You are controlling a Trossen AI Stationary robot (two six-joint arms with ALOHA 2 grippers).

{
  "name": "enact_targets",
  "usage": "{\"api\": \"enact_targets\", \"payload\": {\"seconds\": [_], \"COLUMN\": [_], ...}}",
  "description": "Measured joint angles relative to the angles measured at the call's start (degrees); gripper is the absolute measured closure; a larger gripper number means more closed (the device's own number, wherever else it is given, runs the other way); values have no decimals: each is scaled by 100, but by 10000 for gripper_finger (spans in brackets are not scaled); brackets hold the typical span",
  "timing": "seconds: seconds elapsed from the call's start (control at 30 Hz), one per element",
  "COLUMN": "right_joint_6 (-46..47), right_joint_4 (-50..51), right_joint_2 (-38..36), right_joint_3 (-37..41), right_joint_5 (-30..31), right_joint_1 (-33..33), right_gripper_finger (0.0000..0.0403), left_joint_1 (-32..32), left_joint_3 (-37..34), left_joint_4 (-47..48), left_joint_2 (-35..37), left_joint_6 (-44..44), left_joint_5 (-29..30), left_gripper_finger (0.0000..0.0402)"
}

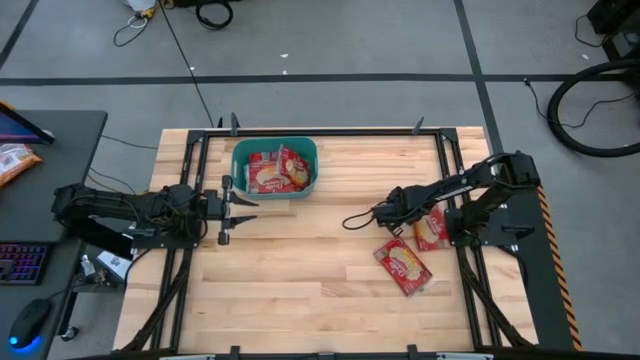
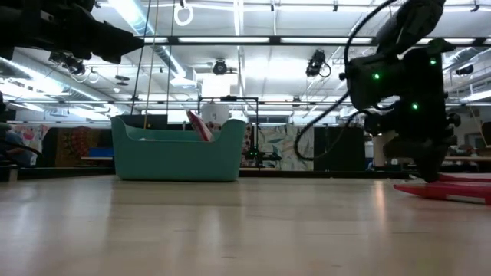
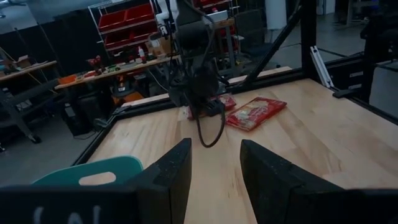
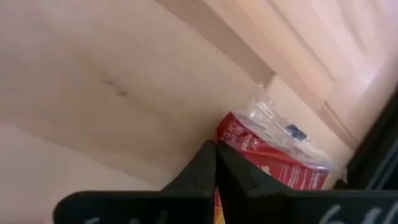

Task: Sort popcorn bags into baskets
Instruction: Put the popcorn bag into the green bin

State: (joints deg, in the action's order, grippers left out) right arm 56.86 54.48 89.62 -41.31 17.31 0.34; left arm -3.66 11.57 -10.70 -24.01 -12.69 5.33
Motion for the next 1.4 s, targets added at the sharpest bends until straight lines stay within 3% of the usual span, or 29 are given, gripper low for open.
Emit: {"api": "enact_targets", "payload": {"seconds": [0.2,0.4,0.6,0.9,1.1,1.4], "right_joint_6": [-380,-1293,-3443,-6607,-7233,-7782], "right_joint_4": [-28,-221,-2039,-5834,-7350,-8611], "right_joint_2": [1,1,-1,212,612,1582], "right_joint_3": [-742,-1994,-2801,-2834,-2838,-2838], "right_joint_5": [218,1520,2247,2109,1203,840], "right_joint_1": [148,380,540,282,-191,-760], "right_gripper_finger": [396,397,398,398,398,389], "left_joint_1": [0,0,0,0,0,0], "left_joint_3": [0,0,0,0,0,0], "left_joint_4": [-1,1,10,71,244,390], "left_joint_2": [0,0,0,0,-2,0], "left_joint_6": [0,18,303,665,784,949], "left_joint_5": [1,-1,-2,-3,-3,-3], "left_gripper_finger": [260,260,260,260,260,260]}}
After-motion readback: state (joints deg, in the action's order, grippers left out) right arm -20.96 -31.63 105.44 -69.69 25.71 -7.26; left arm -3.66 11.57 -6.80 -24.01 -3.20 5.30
